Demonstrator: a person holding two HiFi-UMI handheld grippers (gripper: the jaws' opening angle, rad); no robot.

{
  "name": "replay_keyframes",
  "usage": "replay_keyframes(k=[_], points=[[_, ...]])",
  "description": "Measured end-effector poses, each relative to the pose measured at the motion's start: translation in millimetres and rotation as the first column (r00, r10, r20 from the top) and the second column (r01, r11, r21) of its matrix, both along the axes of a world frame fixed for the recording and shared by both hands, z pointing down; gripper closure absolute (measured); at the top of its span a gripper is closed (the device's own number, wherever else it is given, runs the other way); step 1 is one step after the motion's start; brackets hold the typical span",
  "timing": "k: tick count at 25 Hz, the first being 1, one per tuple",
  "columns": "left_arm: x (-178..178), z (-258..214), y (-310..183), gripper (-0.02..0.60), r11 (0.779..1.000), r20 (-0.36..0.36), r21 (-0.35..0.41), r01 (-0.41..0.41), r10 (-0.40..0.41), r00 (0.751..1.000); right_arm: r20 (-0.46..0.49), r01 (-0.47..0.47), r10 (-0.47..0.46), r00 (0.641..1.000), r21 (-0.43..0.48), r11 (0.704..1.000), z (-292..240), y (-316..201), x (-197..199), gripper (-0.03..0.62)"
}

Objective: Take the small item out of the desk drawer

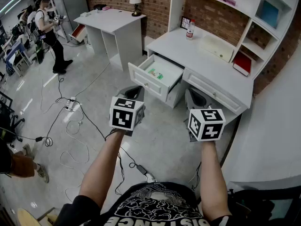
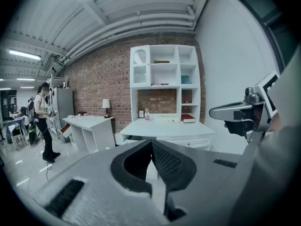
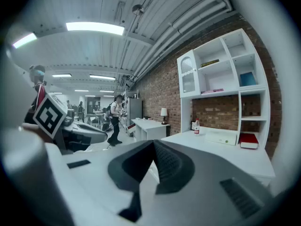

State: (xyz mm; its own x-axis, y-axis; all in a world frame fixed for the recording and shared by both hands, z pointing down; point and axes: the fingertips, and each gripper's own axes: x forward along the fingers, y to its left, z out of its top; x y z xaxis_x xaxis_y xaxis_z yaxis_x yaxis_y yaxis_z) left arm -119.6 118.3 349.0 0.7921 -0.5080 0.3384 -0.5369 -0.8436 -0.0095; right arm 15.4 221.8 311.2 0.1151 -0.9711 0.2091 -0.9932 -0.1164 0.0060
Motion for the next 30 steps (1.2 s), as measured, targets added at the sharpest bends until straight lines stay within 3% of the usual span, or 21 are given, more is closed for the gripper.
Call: replay_keyframes(k=[10, 22, 30], points=[[-1.0, -2.2, -3.1, 0.577, 1.0, -0.012, 0.018, -0.022, 0.023, 1.0, -0.025, -0.038, 0.038, 0.999, -0.001, 0.999, 1.1, -1.7, -1.7, 0.589], [13.9, 5.9, -27.0, 0.577, 1.0, -0.008, 0.025, -0.005, 0.005, 1.0, -0.011, 0.012, -0.012, 1.0, -0.016, 1.0, 13.6, -28.4, 7.2, 0.483], [52.9, 21.2, -65.8, 0.577, 1.0, 0.018, 0.021, 0.023, -0.023, 1.0, 0.019, 0.049, -0.048, 0.999, -0.032, 0.998, 31.6, -69.4, 48.0, 0.424]])
